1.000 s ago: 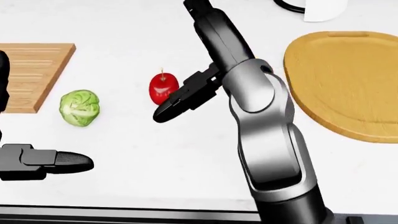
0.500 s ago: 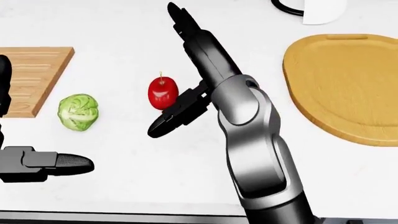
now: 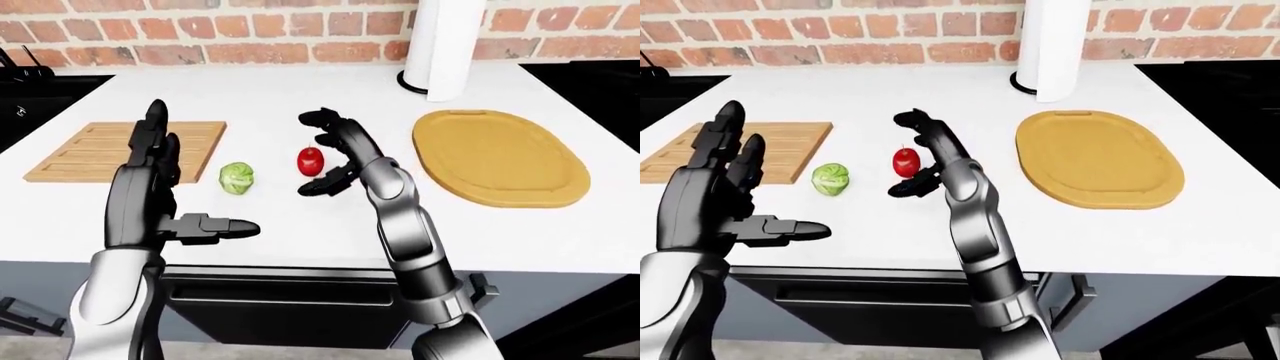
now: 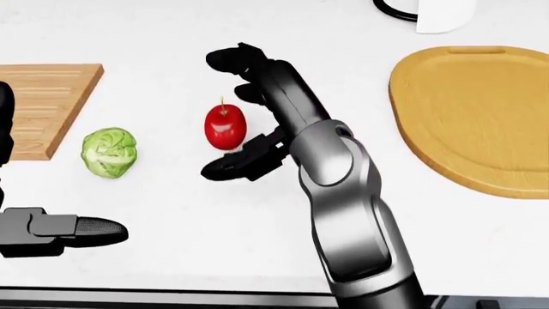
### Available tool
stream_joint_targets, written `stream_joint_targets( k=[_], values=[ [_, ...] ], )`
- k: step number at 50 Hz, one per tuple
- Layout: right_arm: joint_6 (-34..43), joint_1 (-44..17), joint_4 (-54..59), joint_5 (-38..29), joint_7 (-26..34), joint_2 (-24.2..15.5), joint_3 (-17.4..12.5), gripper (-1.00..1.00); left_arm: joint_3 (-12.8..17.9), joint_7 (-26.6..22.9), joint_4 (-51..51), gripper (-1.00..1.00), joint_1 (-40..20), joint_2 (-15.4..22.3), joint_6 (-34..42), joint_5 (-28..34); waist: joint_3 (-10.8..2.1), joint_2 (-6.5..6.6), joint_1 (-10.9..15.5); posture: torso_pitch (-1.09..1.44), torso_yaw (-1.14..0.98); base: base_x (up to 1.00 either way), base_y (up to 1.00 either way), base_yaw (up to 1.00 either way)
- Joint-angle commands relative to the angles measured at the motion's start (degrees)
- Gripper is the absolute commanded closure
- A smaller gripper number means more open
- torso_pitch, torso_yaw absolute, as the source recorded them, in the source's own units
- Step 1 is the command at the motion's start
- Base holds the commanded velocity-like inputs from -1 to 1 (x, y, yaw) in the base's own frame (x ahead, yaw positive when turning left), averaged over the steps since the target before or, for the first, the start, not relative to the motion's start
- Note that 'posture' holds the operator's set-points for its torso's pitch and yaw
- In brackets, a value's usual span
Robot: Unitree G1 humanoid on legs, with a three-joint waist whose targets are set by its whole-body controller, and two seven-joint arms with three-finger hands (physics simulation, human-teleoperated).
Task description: Place the cherry and the brussel sprout on separate cutting boards.
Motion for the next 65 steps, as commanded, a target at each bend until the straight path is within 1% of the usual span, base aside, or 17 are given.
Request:
stream_joint_targets(
  k=[1, 4, 5, 6, 10, 21, 22, 26, 33, 38, 41, 43, 52, 55, 58, 64, 65],
  values=[
    [-1.35, -1.67, -2.38, -0.08, -0.42, 0.09, 0.10, -0.44, 0.36, 0.21, -1.73, -1.00, -1.15, 0.48, -1.55, 0.09, -1.31, 0.29, 0.00, 0.00, 0.00, 0.00, 0.00, 0.00],
    [-1.66, -1.85, -1.56, 0.44, -1.03, 0.07, -0.42, -0.35, 0.19, 0.13, -1.75, -1.00, -1.07, 0.53, -1.58, 0.19, -1.32, 0.29, 0.01, 0.00, 0.00, 0.00, 0.00, 0.00],
    [-1.76, -1.87, -1.44, 0.57, -1.10, 0.02, -0.40, -0.36, 0.18, 0.08, -1.78, -1.00, -1.09, 0.50, -1.54, 0.18, -1.32, 0.30, 0.01, 0.00, 0.00, 0.00, 0.00, 0.00],
    [-1.37, -1.84, -1.39, 1.38, -1.35, 0.49, -0.64, -0.30, 0.18, 0.04, -1.84, -1.00, -1.10, 0.53, -1.44, 0.24, -1.34, 0.30, 0.00, 0.00, 0.00, 0.00, 0.00, 0.00],
    [-0.92, -2.22, -1.28, 2.38, -1.91, 0.69, -0.35, -0.22, 0.17, -0.27, -2.31, -1.00, -1.25, 0.82, -0.91, 0.41, -1.39, 0.32, 0.02, 0.00, 0.00, 0.00, 0.00, 0.00],
    [-1.00, -2.59, 0.14, 4.69, -3.85, 0.63, -0.38, 0.07, 0.94, -0.63, -3.23, -1.00, -0.73, 0.58, -0.57, 0.11, -1.42, 0.34, 0.05, 0.00, 0.00, 0.00, 0.00, 0.00],
    [-0.90, -2.65, 0.16, 4.68, -4.01, 0.70, -0.36, 0.11, 0.58, -0.43, -2.52, -1.00, -0.99, 0.58, -0.98, 0.30, -1.42, 0.33, 0.05, 0.00, 0.00, 0.00, 0.00, 0.00],
    [-1.50, -2.28, 0.02, 3.76, -3.70, 0.55, 0.20, 0.25, 1.26, -0.65, -3.33, -1.00, -0.51, 0.63, -0.63, 0.07, -1.46, 0.33, 0.07, 0.00, 0.00, 0.00, 0.00, 0.00],
    [-2.30, -2.09, -0.60, 1.51, -2.38, 0.49, 0.55, 0.41, 1.43, -0.46, -3.41, -1.00, -0.35, 0.59, -0.71, -0.11, -1.48, 0.30, 0.06, 0.00, 0.00, 0.00, 0.00, 0.00],
    [-1.55, -2.86, -1.82, 0.81, -1.70, 0.58, 0.13, 0.47, 1.32, -0.33, -3.52, -1.00, -0.49, 0.67, -0.51, -0.07, -1.51, 0.31, 0.07, 0.00, 0.00, 0.00, 0.00, 0.00],
    [-0.67, -3.61, -3.32, 0.78, -0.97, 0.22, -0.10, 0.58, 1.37, -0.30, -3.63, -1.00, -0.68, 0.73, -0.27, -0.10, -1.46, 0.31, 0.05, 0.00, 0.00, 0.00, 0.00, 0.00],
    [-0.25, -4.00, -3.91, 0.75, -0.68, -0.07, -0.32, 0.58, 1.29, -0.27, -3.50, -1.00, -0.75, 0.77, -0.29, -0.05, -1.38, 0.28, 0.09, 0.00, 0.00, 0.00, 0.00, 0.00],
    [2.33, -6.63, -6.22, 2.08, 0.30, -3.60, -2.79, 0.67, 0.74, -0.24, -3.51, -1.00, -2.27, 1.28, 1.14, 0.10, -1.25, 0.10, 0.11, 0.00, 0.00, 0.00, 0.00, 0.00],
    [3.59, -8.46, -6.27, 3.17, 0.38, -6.10, -4.58, 0.73, 0.74, -0.25, -3.41, -1.00, -2.73, 1.45, 1.48, 0.17, -1.22, 0.03, 0.11, 0.00, 0.00, 0.00, 0.00, 0.00],
    [5.03, -9.99, -6.75, 4.23, 0.49, -8.82, -6.10, 0.73, 0.21, -0.10, -2.92, -1.00, -3.17, 1.41, 1.35, 0.31, -1.10, -0.11, 0.15, 0.00, 0.00, 0.00, 0.00, 0.00],
    [6.08, -14.22, -3.80, 6.74, 0.40, -15.39, -9.54, 0.74, -0.16, 0.00, -2.09, -1.00, -3.43, 1.21, 0.66, 0.29, -0.97, -0.38, 0.14, 0.00, 0.00, 0.00, 0.00, 0.00],
    [6.12, -14.52, -3.30, 6.82, -0.04, -16.22, -9.65, 0.74, -0.17, 0.02, -1.81, -1.00, -3.54, 1.21, 0.50, 0.26, -0.96, -0.44, 0.13, 0.00, 0.00, 0.00, 0.00, 0.00]
  ],
)
